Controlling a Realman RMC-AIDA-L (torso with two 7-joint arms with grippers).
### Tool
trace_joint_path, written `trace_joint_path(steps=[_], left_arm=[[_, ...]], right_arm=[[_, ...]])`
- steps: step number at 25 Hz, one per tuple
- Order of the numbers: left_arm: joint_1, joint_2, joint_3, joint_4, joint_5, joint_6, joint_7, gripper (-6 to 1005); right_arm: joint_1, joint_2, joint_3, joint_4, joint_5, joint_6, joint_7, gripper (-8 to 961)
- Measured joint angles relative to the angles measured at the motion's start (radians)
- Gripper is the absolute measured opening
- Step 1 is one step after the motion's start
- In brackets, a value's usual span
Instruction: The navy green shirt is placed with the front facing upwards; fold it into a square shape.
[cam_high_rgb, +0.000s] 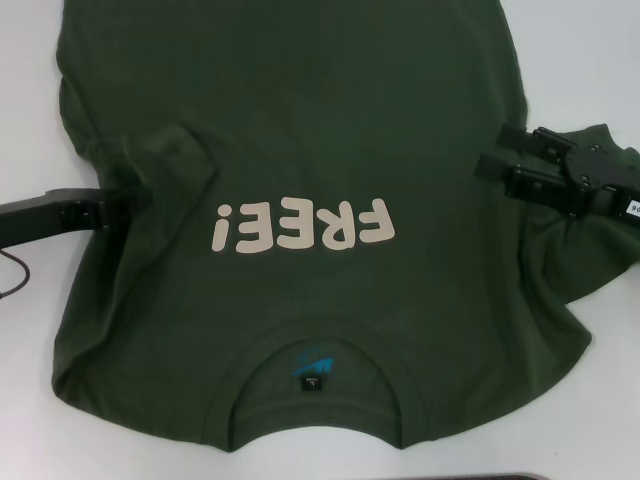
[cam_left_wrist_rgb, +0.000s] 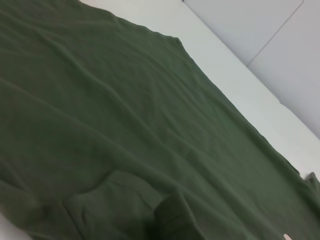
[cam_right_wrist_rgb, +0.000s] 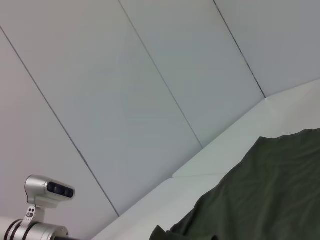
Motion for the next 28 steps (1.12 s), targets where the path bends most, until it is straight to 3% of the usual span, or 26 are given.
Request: trace_joint_path(steps=[11, 28], left_arm=[[-0.002, -0.005, 0.000, -0.037, -0.007, 0.025, -0.002, 1], [-0.039, -0.006, 0.018, -0.098, -0.023, 0.095, 0.003, 133]], right_arm=[[0.000, 0.001, 0.001, 0.000, 0.000, 0.007, -0.003, 917], [-0.001, 0.001, 0.011, 0.000, 0.000, 0.004, -0.003, 917]])
